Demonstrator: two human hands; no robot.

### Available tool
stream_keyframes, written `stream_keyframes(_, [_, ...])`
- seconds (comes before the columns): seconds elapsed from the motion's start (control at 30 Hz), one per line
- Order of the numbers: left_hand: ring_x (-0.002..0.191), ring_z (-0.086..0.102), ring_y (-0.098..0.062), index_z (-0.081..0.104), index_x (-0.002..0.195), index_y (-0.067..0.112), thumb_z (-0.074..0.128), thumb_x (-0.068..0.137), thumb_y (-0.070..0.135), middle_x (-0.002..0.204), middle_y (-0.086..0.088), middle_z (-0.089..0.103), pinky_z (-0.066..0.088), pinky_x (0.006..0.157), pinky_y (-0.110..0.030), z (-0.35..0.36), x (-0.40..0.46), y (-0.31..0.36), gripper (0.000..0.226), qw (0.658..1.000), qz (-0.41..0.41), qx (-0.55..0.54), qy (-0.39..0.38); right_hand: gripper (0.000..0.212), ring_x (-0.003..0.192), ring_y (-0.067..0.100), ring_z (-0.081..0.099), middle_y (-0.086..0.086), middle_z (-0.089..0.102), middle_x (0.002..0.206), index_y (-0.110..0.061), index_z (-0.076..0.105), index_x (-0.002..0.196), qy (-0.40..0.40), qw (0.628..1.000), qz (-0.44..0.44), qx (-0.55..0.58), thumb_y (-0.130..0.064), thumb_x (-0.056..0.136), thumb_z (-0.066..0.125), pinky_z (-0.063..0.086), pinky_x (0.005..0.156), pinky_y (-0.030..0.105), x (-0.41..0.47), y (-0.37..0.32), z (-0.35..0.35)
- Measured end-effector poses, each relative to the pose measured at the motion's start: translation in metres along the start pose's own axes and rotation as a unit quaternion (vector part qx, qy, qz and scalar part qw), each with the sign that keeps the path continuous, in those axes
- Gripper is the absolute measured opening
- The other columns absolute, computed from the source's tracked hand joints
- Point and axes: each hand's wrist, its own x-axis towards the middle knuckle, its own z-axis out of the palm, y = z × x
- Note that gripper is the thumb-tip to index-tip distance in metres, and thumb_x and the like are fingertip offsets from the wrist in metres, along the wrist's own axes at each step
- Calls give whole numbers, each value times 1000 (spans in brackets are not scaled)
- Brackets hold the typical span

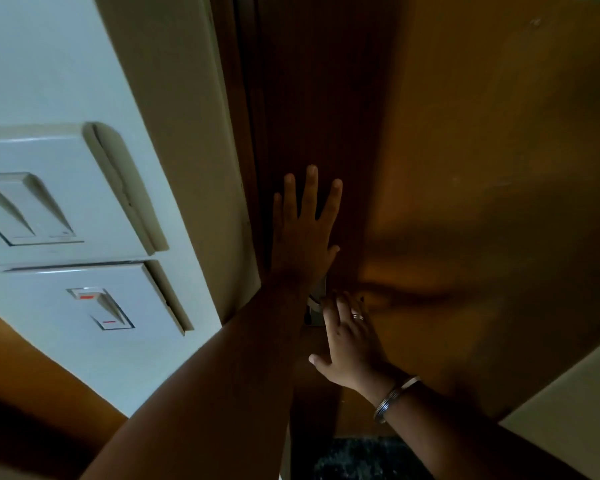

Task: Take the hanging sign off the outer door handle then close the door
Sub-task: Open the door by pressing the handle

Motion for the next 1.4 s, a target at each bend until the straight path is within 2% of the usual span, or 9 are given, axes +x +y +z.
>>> stream_keyframes(0.1, [144,3,-50,10,155,24,81,65,56,161,-21,8,5,111,-59,0,1,0,119,1000,-3,1,-4,100,148,34,5,16,3,162,-18,-2,153,-39,997,16,58,-56,84,60,13,120,46,-4,0,3])
stream_keyframes(0.27, [144,2,-50,10,155,24,81,63,57,161,-21,6,7,111,-60,-6,-2,2,121,999,-14,16,-26,95,145,37,15,14,17,158,-19,4,152,-58,995,2,82,-53,84,62,24,117,45,-7,4,-9])
stream_keyframes(0.37, [143,1,-50,8,156,24,81,63,57,160,-20,3,8,111,-60,-12,-5,4,122,999,-24,24,-36,96,145,35,17,13,17,158,-21,1,153,-75,994,-8,81,-49,85,63,22,118,44,-13,6,-15])
stream_keyframes(0.5, [143,-14,-44,2,155,26,82,66,51,161,-15,-7,4,111,-60,-25,-16,11,122,998,-28,2,-51,97,141,32,23,11,22,155,-22,1,153,-84,994,-37,61,-51,84,62,26,116,43,-26,10,-27])
stream_keyframes(0.67, [137,-39,-35,-23,148,36,77,74,50,153,-5,-36,-13,112,-53,-48,-32,23,126,993,-49,-4,-105,95,140,34,22,11,24,154,-21,6,153,-92,993,-64,36,-57,82,58,25,115,45,-47,12,-45])
stream_keyframes(0.8, [142,-28,-37,-17,152,30,73,74,56,159,-14,-22,-15,113,-56,-70,-47,34,121,991,-42,40,-119,94,140,34,23,12,25,154,-22,8,153,-97,992,-79,10,-61,82,55,23,114,45,-63,12,-54])
stream_keyframes(0.93, [148,8,-37,12,156,22,71,71,60,162,-20,8,6,116,-56,-95,-64,32,110,990,44,99,-86,87,140,33,24,11,26,154,-21,11,152,-90,993,-73,5,-56,86,55,24,114,45,-87,5,-57])
stream_keyframes(1.17, [146,19,-38,24,153,18,56,86,57,159,-20,21,13,117,-54,-125,-80,4,84,941,296,145,-80,73,141,32,28,11,29,155,-17,21,149,-60,997,-35,14,-47,92,55,28,114,44,-123,-26,-60])
stream_keyframes(1.4, [145,19,-42,35,149,19,46,92,56,158,-21,24,8,116,-53,-146,-97,8,68,916,376,124,-65,71,140,30,28,8,32,152,-18,27,146,-44,998,50,-5,-47,88,59,26,114,41,-161,-46,-58])
